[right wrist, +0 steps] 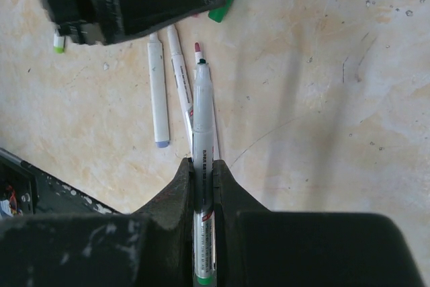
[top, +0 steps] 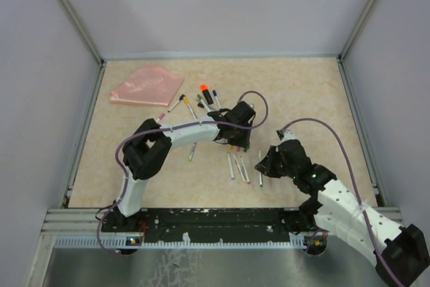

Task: Open the pen caps
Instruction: Place the pen cap at the center of the board.

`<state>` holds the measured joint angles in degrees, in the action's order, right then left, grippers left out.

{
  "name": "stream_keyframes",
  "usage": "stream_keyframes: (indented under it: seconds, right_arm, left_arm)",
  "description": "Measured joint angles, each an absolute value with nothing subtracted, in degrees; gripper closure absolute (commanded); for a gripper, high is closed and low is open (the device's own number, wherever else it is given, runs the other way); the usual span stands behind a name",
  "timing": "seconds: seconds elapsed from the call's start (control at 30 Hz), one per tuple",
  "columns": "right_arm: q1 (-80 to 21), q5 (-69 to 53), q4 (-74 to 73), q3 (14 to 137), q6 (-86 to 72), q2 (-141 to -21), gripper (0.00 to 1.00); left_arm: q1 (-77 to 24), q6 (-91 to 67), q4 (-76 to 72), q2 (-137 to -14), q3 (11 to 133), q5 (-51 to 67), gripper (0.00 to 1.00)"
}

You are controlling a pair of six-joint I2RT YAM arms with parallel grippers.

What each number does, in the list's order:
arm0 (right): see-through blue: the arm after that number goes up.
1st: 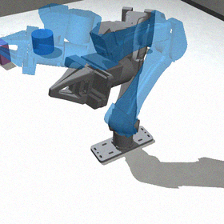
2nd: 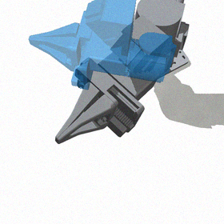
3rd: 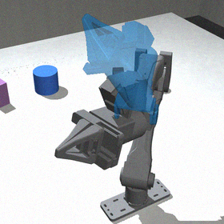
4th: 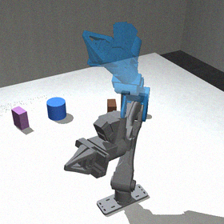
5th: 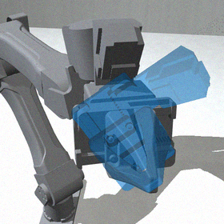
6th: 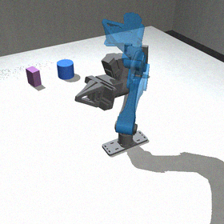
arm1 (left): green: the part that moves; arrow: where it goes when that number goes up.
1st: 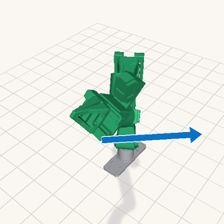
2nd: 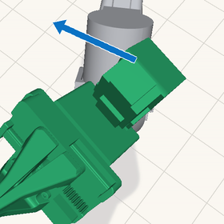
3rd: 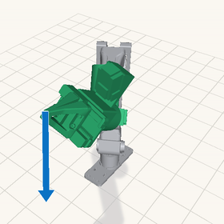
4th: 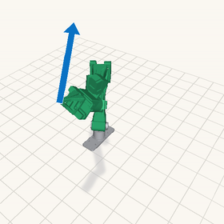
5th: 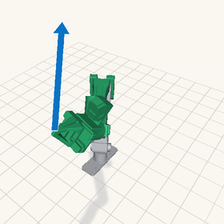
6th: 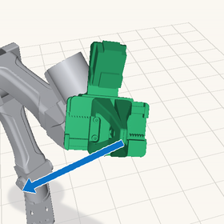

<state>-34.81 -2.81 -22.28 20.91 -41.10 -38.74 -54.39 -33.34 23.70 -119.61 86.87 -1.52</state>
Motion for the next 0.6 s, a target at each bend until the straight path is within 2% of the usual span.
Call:
stream_keyframes:
  seconds: [0.23, 0.3, 0.4, 0.5, 0.6]
  right_arm:
    - [-34.81, -3.97, -20.4, 20.34, -40.58, -44.45, 1.0]
    - [-34.81, -4.14, -19.84, 20.34, -40.12, -46.35, 1.0]
    - [-34.81, -4.12, -18.9, 20.36, -39.09, -49.1, 1.0]
    - [-34.81, -4.1, -18.35, 20.43, -37.8, -52.23, 1.0]
    - [-34.81, -4.14, -18.09, 21.21, -36.51, -55.75, 1.0]
  left_arm:
    - [-54.39, -30.94, 23.94, -109.45, 83.59, -6.39, 0.65]
    - [-54.39, -29.95, 23.75, -104.97, 81.47, -8.73, 0.62]
    - [-54.39, -28.69, 23.49, -98.85, 77.76, -13.32, 0.5]
    - [-54.39, -27.99, 23.44, -93.93, 73.17, -19.92, 0.27]
    - [-54.33, -27.77, 23.51, -90.43, 68.4, -26.09, 0.18]
